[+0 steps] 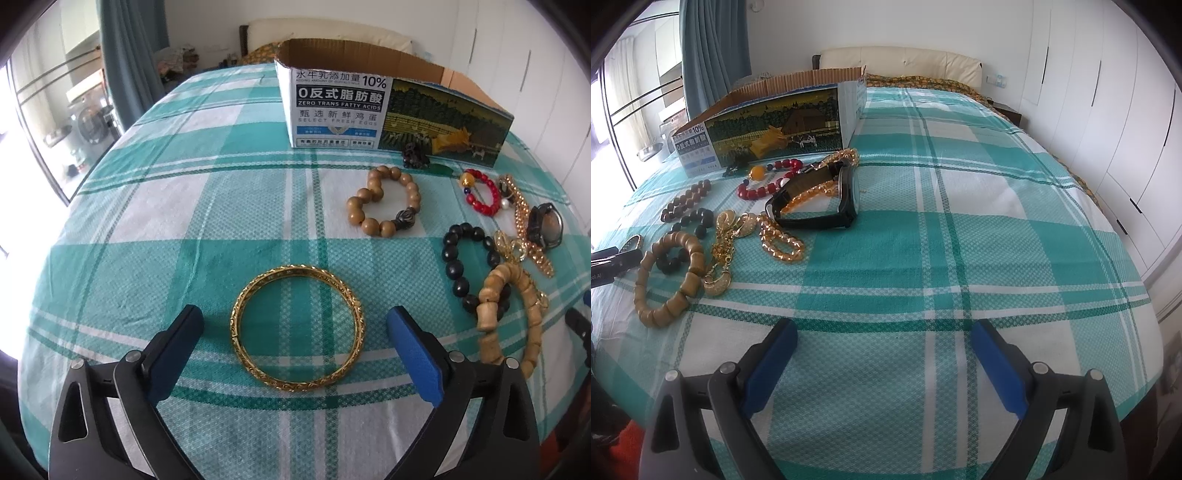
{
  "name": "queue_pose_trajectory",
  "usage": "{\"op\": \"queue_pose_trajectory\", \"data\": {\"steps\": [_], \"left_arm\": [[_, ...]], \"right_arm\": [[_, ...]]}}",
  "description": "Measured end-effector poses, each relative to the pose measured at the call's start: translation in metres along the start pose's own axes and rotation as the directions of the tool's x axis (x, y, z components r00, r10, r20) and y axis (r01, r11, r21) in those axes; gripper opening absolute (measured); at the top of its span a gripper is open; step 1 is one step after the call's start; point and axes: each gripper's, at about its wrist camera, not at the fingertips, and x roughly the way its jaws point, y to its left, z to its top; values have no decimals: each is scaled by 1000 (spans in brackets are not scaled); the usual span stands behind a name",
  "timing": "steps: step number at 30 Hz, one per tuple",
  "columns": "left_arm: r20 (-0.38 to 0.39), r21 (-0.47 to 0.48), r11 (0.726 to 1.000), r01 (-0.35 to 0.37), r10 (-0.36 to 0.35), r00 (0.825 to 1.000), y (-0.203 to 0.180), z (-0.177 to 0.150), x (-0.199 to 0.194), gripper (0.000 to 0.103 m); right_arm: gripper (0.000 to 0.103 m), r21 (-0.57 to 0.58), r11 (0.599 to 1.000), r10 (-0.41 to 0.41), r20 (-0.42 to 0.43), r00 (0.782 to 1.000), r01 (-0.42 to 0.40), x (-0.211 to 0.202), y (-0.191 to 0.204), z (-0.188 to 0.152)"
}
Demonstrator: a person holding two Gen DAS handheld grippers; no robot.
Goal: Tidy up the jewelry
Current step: 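Close the left tool on the gold bangle while the right tool grasps the black watch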
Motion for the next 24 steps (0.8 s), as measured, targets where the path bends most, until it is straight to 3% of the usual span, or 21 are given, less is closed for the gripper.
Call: {"op": "queue_pose_trajectory", "data": {"steps": [8, 11, 12, 14, 16, 21, 24], "left_arm": [[-3, -6, 1000, -5, 5, 1000, 1, 1, 2, 103], [-3, -7, 1000, -5, 5, 1000, 1, 1, 1, 103], [-3, -5, 1000, -4, 4, 1000, 1, 1, 1, 103], [-2, -5, 1000, -2, 2, 1000, 1, 1, 2, 103], [-2, -5, 1000, 1, -1, 1000, 2, 1, 2, 103], [1, -4, 1000, 1, -1, 1000, 2, 0, 1, 103], [1, -5, 1000, 1, -1, 1000, 2, 0, 1, 103]], "right_arm": [[98, -5, 1000, 5, 1, 1000, -5, -1, 0, -2], [98, 11, 1000, 14, -51, 999, -14, -1, -2, 4], [97, 47, 998, 34, -58, 998, -31, -3, -6, 7], [97, 172, 975, 150, -29, 988, -143, -7, -16, 17], [97, 197, 964, 181, 1, 983, -178, -8, -13, 33], [97, 177, 971, 155, 62, 986, -163, 4, 16, 76], [97, 146, 985, 86, 37, 996, -90, 28, 35, 95]]}}
